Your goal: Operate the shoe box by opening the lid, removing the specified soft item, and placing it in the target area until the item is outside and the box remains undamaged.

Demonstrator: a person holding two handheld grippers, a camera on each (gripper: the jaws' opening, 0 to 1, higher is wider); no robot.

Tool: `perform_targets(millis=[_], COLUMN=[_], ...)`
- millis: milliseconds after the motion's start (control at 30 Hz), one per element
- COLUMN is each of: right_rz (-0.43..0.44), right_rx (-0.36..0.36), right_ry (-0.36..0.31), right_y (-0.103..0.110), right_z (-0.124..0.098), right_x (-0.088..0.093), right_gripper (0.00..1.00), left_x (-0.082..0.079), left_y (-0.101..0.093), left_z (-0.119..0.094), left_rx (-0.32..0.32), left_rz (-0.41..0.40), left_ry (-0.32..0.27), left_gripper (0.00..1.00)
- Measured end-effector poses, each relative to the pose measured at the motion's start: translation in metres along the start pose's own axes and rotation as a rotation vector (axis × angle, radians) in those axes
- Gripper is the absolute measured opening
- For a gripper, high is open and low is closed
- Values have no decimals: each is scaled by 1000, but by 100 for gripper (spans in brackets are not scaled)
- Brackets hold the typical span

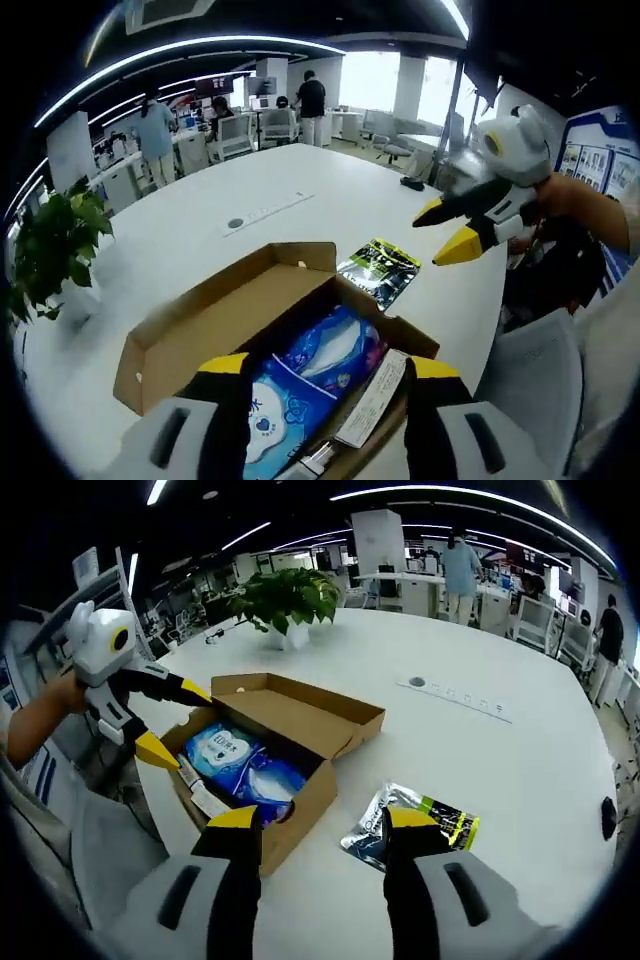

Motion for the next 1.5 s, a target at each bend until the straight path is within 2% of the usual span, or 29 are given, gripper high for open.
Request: perform_targets(millis=[433, 733, 867, 1067, 1500], right_rz=[-78, -97, -114, -137, -179], right_rx=[-90, -118, -135, -160, -188], right_ry=[16, 28, 19, 36, 110], right_y=[34, 49, 56, 65, 78], right_z=[34, 59, 71, 89, 125], right_x=[-4, -7, -8, -10, -5], right_gripper=[45, 43, 36, 35, 30], left_x=[38, 62, 74, 91, 128], left_y=[28, 41, 45, 48, 53], left_z=[-36, -56, -66, -75, -68], left_rx=[-113, -178, -223, -265, -326], left_rz=[-76, -141, -188, -233, -338], left_ry=[-23, -47, -62, -62, -19], left_gripper=[64, 61, 51, 41, 27])
Point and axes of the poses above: the point that each gripper's makers call its tool centre point, and the gripper's own axes: z roughly forward along the fingers, y roughly to its left, x roughly out of its underside, the point moved 7 cm from there along -z, roughly backward along the fingers, and after that the axes turned 4 degrees about z, right-handed, at the moved point
